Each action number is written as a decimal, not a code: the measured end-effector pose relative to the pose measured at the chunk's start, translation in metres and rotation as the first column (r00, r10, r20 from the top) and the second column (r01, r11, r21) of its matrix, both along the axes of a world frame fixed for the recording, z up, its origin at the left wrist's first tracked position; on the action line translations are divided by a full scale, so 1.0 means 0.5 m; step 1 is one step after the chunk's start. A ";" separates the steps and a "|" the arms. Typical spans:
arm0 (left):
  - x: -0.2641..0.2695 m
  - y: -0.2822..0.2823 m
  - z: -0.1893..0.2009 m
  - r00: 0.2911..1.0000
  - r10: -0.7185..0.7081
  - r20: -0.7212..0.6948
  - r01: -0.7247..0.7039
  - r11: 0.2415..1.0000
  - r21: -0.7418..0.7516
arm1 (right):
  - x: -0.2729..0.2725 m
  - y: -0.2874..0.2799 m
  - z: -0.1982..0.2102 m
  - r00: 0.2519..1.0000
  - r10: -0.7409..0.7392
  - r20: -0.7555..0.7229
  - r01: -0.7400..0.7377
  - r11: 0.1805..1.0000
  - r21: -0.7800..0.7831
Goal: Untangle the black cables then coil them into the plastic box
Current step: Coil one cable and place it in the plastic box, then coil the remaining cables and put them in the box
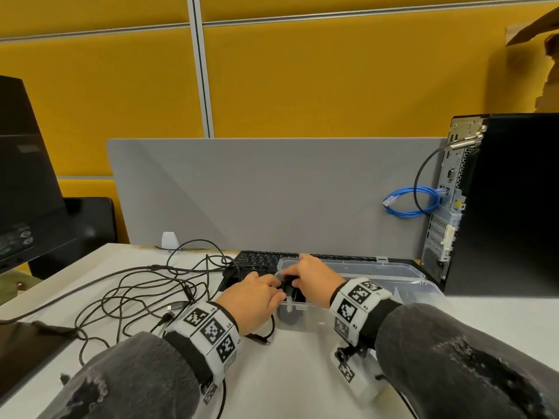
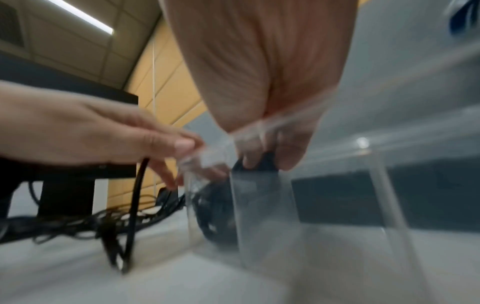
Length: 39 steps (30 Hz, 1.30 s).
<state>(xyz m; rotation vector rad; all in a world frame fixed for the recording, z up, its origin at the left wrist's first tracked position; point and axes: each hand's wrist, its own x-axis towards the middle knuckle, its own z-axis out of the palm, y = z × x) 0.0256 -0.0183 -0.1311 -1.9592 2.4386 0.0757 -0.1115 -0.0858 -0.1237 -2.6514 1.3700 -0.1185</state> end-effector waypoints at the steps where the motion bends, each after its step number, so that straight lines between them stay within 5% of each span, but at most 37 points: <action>1: -0.001 0.001 0.000 1.000 -0.005 0.003 0.005 1.000 0.008 | 0.000 0.001 -0.004 0.998 -0.030 0.050 0.030 1.000 -0.007; 8: -0.006 0.004 0.004 1.000 -0.017 0.022 0.016 0.998 0.054 | -0.020 0.000 -0.013 0.999 0.024 -0.036 -0.028 0.991 -0.131; 13: -0.008 0.003 -0.004 0.995 -0.010 0.096 0.008 1.000 0.012 | -0.017 -0.003 -0.022 0.999 -0.038 0.012 0.038 0.995 -0.089; 18: -0.016 -0.001 0.001 0.984 -0.021 0.179 0.019 1.000 0.013 | -0.028 -0.004 -0.018 0.998 0.053 -0.047 -0.057 0.993 -0.102; 27: -0.012 -0.005 -0.008 0.998 -0.029 0.065 0.024 0.997 0.077 | -0.003 0.004 0.019 0.857 0.070 -0.511 -0.081 0.997 0.000; 29: -0.001 -0.005 -0.014 0.978 -0.055 -0.199 0.077 0.991 0.106 | -0.016 0.017 0.020 0.897 0.061 -0.439 -0.067 0.998 0.003; 31: 0.016 0.002 -0.008 0.859 -0.085 -0.506 0.118 0.993 0.032 | -0.028 0.035 0.023 0.998 0.004 -0.069 -0.008 0.998 -0.064; 33: 0.042 0.012 0.002 0.744 -0.090 -0.662 0.075 0.996 -0.050 | -0.034 0.062 0.024 0.914 -0.030 0.405 0.068 0.995 -0.079; 34: 0.055 0.018 0.006 0.751 -0.096 -0.654 0.062 0.995 -0.074 | -0.032 0.081 0.022 0.857 -0.039 0.514 0.054 0.998 -0.014; 36: 0.076 0.027 0.007 0.828 -0.113 -0.549 0.068 0.992 -0.102 | -0.013 0.128 0.016 0.890 -0.017 0.455 -0.046 0.991 0.126; 39: 0.081 0.043 0.006 0.877 -0.143 -0.459 0.082 0.985 -0.151 | 0.028 0.167 -0.010 0.995 0.059 0.082 -0.066 0.994 0.085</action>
